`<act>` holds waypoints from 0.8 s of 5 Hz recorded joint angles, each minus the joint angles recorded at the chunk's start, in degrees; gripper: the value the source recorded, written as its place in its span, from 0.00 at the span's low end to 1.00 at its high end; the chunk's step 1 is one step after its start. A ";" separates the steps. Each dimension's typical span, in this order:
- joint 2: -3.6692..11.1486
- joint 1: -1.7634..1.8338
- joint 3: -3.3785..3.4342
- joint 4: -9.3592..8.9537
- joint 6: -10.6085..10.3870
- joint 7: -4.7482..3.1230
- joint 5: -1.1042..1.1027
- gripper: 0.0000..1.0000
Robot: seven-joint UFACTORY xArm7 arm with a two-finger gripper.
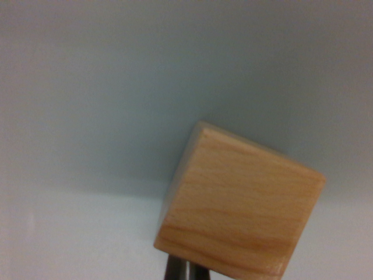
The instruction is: Push wooden cube
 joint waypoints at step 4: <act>1.23 -0.11 -0.28 1.89 0.68 -0.30 -0.24 1.00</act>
